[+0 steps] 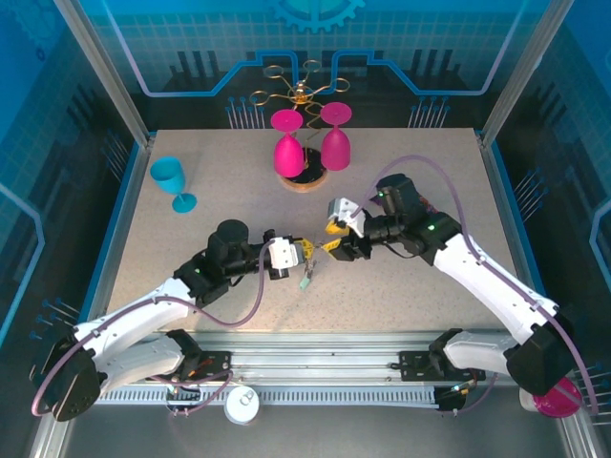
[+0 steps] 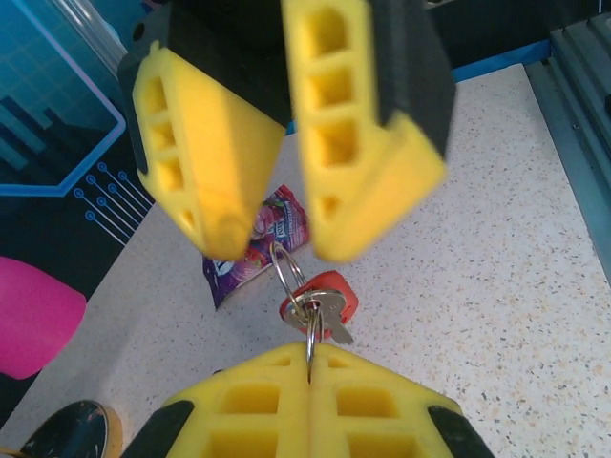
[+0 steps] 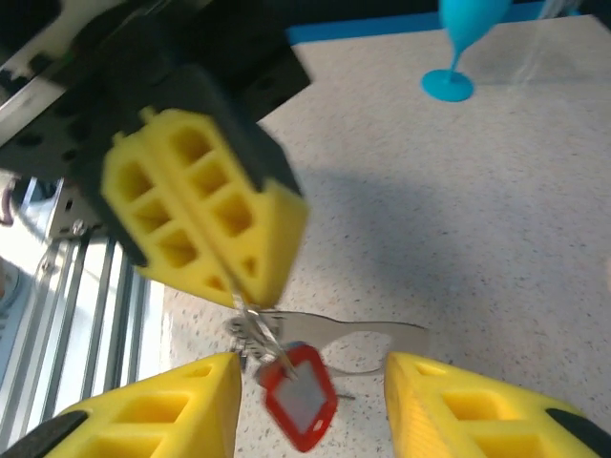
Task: Put the keys on the keyring
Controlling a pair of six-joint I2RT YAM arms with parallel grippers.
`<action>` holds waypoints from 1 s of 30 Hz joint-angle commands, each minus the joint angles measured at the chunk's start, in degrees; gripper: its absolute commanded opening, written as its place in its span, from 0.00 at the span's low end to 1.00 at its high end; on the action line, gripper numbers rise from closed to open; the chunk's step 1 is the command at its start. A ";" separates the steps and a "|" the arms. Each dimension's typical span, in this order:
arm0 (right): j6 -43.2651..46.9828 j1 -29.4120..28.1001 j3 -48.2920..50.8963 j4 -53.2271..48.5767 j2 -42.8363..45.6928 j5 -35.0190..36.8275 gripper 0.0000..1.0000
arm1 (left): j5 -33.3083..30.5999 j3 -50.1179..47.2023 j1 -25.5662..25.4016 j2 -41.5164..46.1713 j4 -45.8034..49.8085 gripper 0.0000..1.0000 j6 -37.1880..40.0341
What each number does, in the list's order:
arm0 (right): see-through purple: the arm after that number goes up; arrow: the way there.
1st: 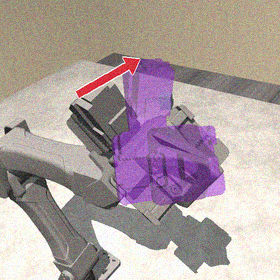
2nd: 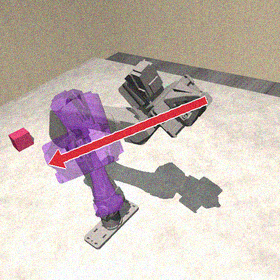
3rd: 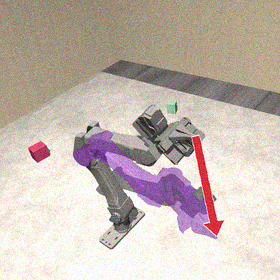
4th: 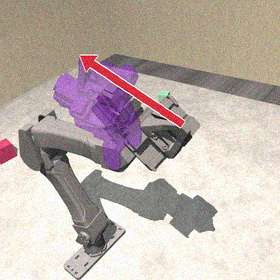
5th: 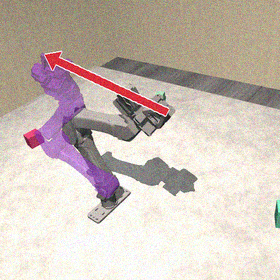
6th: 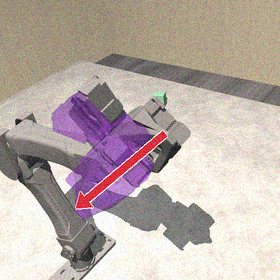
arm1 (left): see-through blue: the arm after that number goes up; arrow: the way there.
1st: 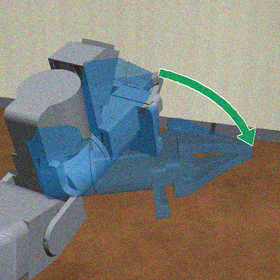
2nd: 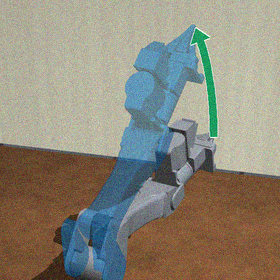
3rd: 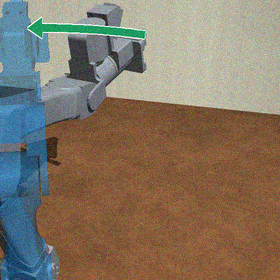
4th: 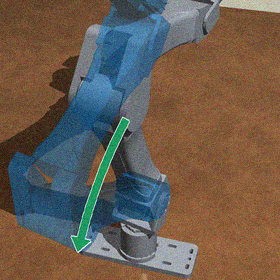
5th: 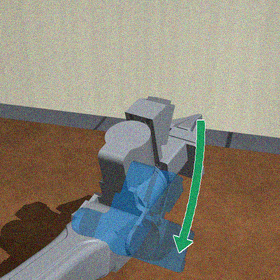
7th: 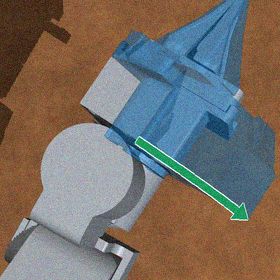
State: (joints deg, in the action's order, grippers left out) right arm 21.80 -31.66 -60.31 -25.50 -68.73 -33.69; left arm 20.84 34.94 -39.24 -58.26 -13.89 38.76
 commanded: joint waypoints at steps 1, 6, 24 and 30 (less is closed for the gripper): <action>-12.79 0.55 2.95 9.05 1.71 -5.42 0.46 | 0.67 -0.99 -0.22 1.16 -5.24 0.00 -0.25; -16.79 0.22 5.75 12.94 3.95 -6.92 0.47 | 0.74 -0.94 -0.23 1.17 -4.86 0.00 -0.44; 0.85 -1.76 5.34 6.04 3.12 -7.36 0.03 | 2.50 0.91 1.02 0.08 -2.51 0.00 -4.31; 19.07 -5.08 8.58 3.55 5.75 -1.93 0.00 | 4.88 2.04 2.74 -0.19 -0.68 0.00 -7.07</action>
State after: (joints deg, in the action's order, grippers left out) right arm 29.39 -34.92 -53.21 -18.09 -64.38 -37.47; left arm 24.34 34.35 -37.80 -58.39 -14.76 34.22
